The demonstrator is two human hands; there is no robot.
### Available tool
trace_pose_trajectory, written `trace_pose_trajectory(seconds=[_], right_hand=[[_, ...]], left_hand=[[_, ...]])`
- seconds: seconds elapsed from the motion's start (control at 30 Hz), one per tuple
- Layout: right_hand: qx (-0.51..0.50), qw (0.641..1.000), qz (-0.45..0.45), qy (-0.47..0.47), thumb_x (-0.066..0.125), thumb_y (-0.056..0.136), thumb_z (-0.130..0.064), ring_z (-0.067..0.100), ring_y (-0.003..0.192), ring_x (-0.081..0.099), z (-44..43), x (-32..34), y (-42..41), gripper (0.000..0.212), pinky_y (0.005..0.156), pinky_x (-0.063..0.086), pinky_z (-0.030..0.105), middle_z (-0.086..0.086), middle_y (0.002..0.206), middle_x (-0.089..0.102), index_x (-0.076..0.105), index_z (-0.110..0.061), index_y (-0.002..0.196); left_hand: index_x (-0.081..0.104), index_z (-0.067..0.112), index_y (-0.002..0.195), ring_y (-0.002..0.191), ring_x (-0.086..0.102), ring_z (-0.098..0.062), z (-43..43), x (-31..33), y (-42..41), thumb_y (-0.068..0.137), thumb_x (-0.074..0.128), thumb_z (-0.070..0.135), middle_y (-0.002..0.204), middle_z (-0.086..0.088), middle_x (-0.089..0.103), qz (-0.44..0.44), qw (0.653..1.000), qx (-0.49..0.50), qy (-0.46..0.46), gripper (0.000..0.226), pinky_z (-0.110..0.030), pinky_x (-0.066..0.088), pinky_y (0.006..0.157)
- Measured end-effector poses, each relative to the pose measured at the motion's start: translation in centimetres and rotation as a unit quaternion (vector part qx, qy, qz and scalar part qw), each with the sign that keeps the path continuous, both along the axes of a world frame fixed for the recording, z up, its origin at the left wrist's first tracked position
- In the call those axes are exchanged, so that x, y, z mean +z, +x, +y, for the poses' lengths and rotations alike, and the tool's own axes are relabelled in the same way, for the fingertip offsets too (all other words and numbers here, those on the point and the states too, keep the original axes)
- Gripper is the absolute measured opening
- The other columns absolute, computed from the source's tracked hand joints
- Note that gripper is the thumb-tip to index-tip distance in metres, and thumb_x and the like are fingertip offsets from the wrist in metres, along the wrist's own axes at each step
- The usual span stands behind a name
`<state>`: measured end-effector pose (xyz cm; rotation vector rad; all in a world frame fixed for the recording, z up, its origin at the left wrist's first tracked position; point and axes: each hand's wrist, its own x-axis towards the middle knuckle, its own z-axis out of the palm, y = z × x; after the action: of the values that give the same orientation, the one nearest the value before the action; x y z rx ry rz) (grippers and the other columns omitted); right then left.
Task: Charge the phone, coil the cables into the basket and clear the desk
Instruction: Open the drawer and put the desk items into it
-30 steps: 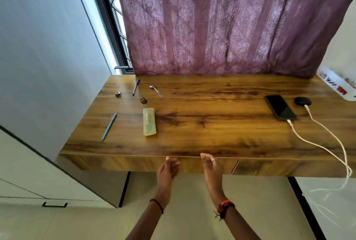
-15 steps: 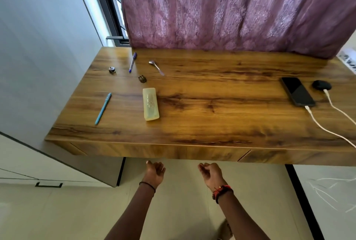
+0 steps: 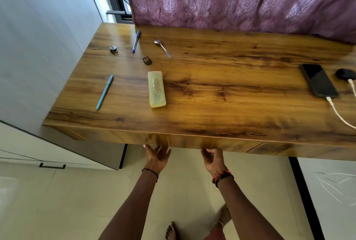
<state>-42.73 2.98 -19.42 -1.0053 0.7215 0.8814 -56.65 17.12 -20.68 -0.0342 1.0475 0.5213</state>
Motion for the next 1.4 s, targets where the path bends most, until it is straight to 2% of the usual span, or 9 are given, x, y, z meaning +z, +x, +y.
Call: trace_pose_trajectory(seconds=[0.17, 0.53, 0.83, 0.9, 1.03, 1.13, 1.2, 1.27, 1.4], right_hand=[[-0.016, 1.000, -0.001, 0.020, 0.042, 0.085, 0.007, 0.020, 0.082, 0.056, -0.4, -0.2, -0.3, 0.019, 0.102, 0.043, 0.030, 0.010, 0.087, 0.057, 0.057, -0.004, 0.084], [-0.032, 0.998, 0.012, 0.044, 0.043, 0.086, 0.010, 0.021, 0.089, 0.059, -0.8, -0.4, -0.4, 0.020, 0.094, 0.047, 0.031, 0.010, 0.092, 0.060, 0.057, -0.003, 0.084], [-0.006, 0.999, 0.012, 0.040, 0.041, 0.086, 0.011, 0.028, 0.100, 0.057, -1.2, -1.0, 0.6, 0.020, 0.102, 0.045, 0.036, 0.016, 0.098, 0.059, 0.057, -0.001, 0.089], [-0.008, 0.999, 0.003, 0.034, 0.040, 0.085, 0.011, 0.030, 0.102, 0.056, -0.9, -0.9, 0.8, 0.022, 0.105, 0.043, 0.038, 0.016, 0.097, 0.059, 0.056, -0.002, 0.092], [-0.013, 0.999, -0.020, 0.037, 0.040, 0.083, 0.010, 0.026, 0.090, 0.056, -0.4, -0.6, 1.0, 0.021, 0.105, 0.042, 0.039, 0.012, 0.091, 0.056, 0.053, -0.007, 0.086], [-0.001, 0.999, -0.020, 0.041, 0.041, 0.083, 0.007, 0.024, 0.086, 0.056, -0.5, -0.7, 1.0, 0.018, 0.106, 0.041, 0.037, 0.011, 0.086, 0.056, 0.053, -0.006, 0.083], [0.003, 0.999, -0.021, 0.040, 0.042, 0.083, 0.007, 0.023, 0.083, 0.056, -0.6, -0.7, 1.0, 0.017, 0.105, 0.041, 0.036, 0.010, 0.084, 0.056, 0.053, -0.006, 0.082], [0.001, 0.999, -0.019, 0.039, 0.043, 0.083, 0.007, 0.022, 0.083, 0.056, -0.5, -0.6, 0.9, 0.017, 0.104, 0.042, 0.034, 0.010, 0.084, 0.057, 0.054, -0.006, 0.083], [0.004, 0.999, -0.010, 0.032, 0.046, 0.083, 0.007, 0.021, 0.083, 0.058, -0.7, -0.7, 0.8, 0.016, 0.102, 0.044, 0.032, 0.009, 0.086, 0.059, 0.055, -0.006, 0.086]], left_hand=[[0.036, 0.005, 0.141, 0.133, 0.042, -0.022, 0.0, 1.1, 0.0, 0.091, 0.020, 0.066, 0.145, -0.012, 0.042, -0.006, 1.000, -0.012, 0.000, 0.080, -0.040, 0.028, 0.114], [0.036, 0.004, 0.140, 0.129, 0.046, -0.020, -0.1, 0.9, -0.2, 0.088, 0.025, 0.069, 0.143, -0.009, 0.045, -0.009, 1.000, -0.024, 0.002, 0.084, -0.038, 0.026, 0.114], [0.033, 0.001, 0.141, 0.131, 0.043, -0.026, 0.7, 0.3, -0.6, 0.087, 0.024, 0.072, 0.142, -0.015, 0.043, 0.007, 1.000, -0.011, -0.006, 0.089, -0.039, 0.027, 0.116], [0.045, 0.005, 0.133, 0.125, 0.049, -0.025, 1.5, 0.4, -0.8, 0.086, 0.026, 0.073, 0.135, -0.011, 0.050, -0.004, 1.000, 0.021, 0.009, 0.085, -0.039, 0.030, 0.114], [0.062, 0.011, 0.091, 0.092, 0.062, -0.022, 2.2, 0.8, -1.3, 0.083, 0.031, 0.075, 0.099, -0.007, 0.063, -0.049, 0.998, 0.047, 0.007, 0.072, -0.035, 0.046, 0.097], [0.060, 0.014, 0.115, 0.089, 0.062, -0.021, 2.2, 1.2, -1.3, 0.082, 0.026, 0.076, 0.097, -0.007, 0.063, -0.038, 0.999, 0.024, 0.014, 0.078, -0.030, 0.046, 0.089], [0.047, 0.014, 0.134, 0.105, 0.060, -0.022, 2.1, 1.4, -1.1, 0.083, 0.024, 0.076, 0.114, -0.007, 0.062, -0.023, 0.999, 0.016, 0.019, 0.084, -0.029, 0.043, 0.095], [0.040, 0.013, 0.139, 0.126, 0.049, -0.022, 2.0, 1.5, -1.1, 0.083, 0.021, 0.076, 0.138, -0.006, 0.050, -0.022, 0.999, 0.015, 0.022, 0.087, -0.029, 0.041, 0.098], [0.041, 0.009, 0.139, 0.129, 0.046, -0.023, 1.9, 1.7, -1.0, 0.083, 0.019, 0.076, 0.143, -0.010, 0.045, -0.016, 0.999, 0.025, 0.025, 0.089, -0.031, 0.042, 0.101]])
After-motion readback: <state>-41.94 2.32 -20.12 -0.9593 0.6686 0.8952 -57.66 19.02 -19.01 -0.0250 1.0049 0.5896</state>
